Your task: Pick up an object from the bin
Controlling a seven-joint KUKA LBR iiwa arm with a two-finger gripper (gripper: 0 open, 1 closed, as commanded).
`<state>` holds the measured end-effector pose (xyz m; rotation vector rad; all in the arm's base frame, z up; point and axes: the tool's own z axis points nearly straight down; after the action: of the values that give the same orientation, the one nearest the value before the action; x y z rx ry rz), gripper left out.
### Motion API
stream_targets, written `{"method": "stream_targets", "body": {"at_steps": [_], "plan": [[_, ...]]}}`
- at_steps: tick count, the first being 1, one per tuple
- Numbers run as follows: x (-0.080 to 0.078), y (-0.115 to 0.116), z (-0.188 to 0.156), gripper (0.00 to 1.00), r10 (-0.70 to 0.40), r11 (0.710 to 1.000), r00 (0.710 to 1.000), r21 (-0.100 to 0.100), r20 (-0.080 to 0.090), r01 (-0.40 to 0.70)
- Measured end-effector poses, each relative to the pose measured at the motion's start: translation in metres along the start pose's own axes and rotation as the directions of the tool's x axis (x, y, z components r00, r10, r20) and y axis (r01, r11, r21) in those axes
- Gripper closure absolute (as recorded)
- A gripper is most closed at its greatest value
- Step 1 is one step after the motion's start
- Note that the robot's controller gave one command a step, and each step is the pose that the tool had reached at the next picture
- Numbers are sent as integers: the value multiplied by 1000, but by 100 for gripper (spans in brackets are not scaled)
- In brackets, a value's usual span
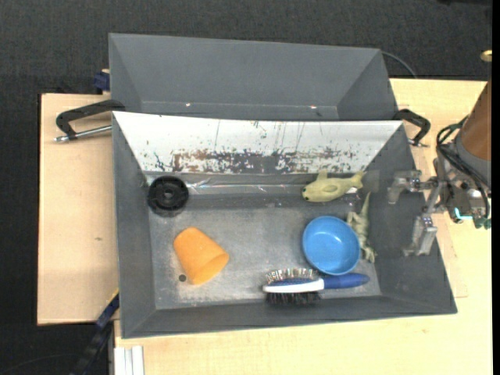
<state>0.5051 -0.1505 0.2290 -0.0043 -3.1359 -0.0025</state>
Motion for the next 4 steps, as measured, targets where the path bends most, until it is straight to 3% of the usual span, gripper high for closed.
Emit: {"method": "stream_targets", "body": {"at_steps": [1, 2, 3, 4], "plan": [[-27, 62, 110, 0, 12, 1000, 1000, -3, 0, -12], [-10, 91, 145, 0, 149, 989, 988, 3, 26, -149], [-6, 95, 151, 100, 144, 990, 989, 1, 11, -144], [-9, 94, 148, 0, 146, 989, 989, 0, 21, -146]]}}
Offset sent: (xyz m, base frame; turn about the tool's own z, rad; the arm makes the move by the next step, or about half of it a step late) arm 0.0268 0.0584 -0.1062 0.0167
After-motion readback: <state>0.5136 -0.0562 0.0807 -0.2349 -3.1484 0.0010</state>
